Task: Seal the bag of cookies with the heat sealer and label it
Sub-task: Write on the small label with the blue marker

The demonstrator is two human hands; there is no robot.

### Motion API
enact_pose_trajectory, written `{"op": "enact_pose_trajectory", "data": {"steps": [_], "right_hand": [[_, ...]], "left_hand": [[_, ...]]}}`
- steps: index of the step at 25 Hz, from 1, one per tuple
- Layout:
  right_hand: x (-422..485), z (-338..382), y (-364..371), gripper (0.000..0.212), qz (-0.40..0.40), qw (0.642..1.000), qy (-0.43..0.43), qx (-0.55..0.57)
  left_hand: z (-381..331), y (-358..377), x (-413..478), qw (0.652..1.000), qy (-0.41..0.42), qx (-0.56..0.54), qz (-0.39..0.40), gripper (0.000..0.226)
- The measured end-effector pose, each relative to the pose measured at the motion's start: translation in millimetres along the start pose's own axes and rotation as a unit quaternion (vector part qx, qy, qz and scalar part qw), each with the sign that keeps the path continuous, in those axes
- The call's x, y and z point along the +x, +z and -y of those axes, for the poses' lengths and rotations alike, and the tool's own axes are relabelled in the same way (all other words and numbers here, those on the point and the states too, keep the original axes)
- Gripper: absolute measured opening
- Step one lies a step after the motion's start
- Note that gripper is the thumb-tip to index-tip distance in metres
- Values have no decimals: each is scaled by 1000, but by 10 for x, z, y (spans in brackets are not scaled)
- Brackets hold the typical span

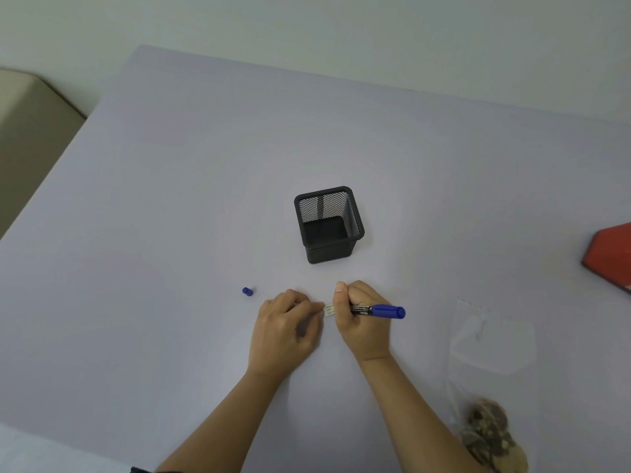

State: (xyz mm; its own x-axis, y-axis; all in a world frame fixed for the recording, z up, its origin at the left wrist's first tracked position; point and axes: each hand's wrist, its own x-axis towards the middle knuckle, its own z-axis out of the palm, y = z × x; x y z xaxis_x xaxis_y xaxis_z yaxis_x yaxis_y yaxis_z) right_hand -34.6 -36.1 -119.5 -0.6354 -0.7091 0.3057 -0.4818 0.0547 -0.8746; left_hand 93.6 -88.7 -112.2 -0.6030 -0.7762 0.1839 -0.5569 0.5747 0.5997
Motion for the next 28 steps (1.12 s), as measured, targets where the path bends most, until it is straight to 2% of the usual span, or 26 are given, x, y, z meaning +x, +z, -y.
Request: {"op": "enact_pose_trajectory", "data": {"steps": [28], "right_hand": [[-7,-8,9,41,-4,1000,3,-12]], "left_hand": [[-11,-1,4,1000,4,3,-6,18]]}}
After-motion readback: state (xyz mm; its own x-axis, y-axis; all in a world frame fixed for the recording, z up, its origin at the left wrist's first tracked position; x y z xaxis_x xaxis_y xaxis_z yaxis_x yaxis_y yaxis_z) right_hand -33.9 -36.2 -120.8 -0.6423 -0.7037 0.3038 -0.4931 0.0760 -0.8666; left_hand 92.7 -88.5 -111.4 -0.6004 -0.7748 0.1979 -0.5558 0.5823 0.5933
